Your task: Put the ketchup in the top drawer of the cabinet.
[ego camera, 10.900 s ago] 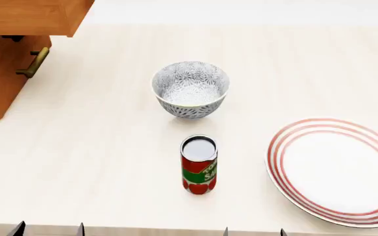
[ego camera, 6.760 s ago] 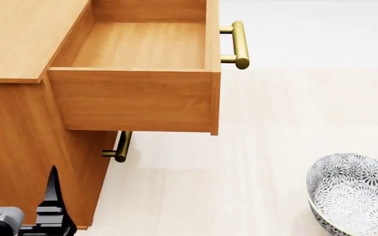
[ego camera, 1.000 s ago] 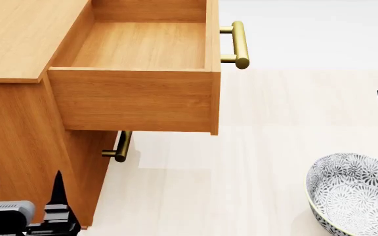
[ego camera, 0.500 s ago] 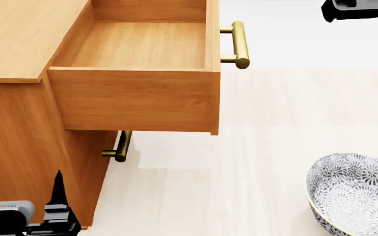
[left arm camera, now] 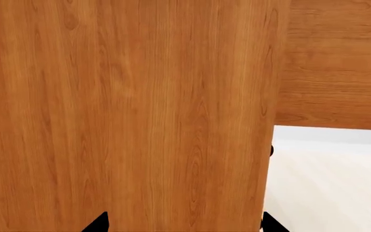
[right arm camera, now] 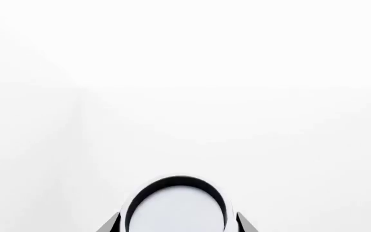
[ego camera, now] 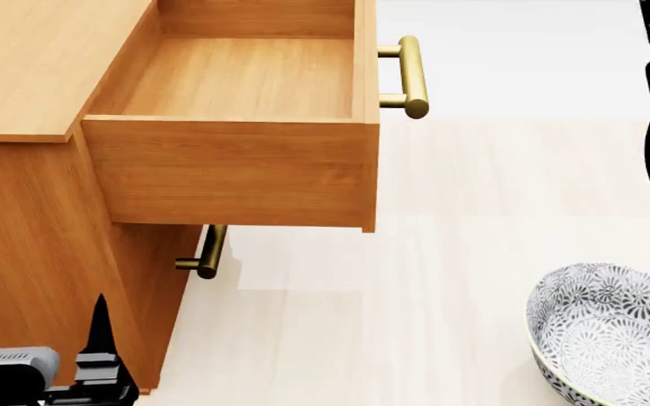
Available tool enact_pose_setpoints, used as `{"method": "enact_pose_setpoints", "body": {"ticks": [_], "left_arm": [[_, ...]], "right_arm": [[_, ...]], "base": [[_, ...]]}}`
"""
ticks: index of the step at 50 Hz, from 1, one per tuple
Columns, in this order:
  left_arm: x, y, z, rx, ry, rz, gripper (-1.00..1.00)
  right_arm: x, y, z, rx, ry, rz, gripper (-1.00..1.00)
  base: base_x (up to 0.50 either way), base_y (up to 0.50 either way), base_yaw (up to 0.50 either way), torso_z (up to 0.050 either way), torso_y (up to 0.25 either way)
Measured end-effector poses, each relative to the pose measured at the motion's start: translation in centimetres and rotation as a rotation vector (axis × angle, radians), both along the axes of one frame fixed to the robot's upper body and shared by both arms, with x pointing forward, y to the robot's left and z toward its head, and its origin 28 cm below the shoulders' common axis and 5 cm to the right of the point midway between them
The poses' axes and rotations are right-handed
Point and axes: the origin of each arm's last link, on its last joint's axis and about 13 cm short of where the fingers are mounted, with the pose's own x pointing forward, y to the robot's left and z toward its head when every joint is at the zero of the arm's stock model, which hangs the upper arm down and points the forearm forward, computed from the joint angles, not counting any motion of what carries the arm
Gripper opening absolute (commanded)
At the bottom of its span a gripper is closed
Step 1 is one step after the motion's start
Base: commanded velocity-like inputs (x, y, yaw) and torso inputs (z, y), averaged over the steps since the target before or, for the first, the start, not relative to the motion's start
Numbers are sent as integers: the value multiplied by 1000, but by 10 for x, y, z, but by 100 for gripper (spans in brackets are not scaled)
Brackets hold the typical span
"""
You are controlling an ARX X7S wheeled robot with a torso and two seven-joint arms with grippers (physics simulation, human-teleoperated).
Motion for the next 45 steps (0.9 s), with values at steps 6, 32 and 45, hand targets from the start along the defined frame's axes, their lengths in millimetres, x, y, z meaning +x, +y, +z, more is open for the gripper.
{"method": "enact_pose_setpoints", "body": {"ticks": [6,32,45], "left_arm": [[0,0,0,1,0,2,100],[-2,-1,0,4,-1,8,100],[-3,-1,0,1,1,11,100]], "right_arm": [[13,7,5,-15,17,24,-100],[59,32,26,-82,103,93,-100],[84,42,32,-110,156,100,-100]], "base": [[0,0,0,0,2],[0,0,0,0,0],[0,0,0,0,0]]}}
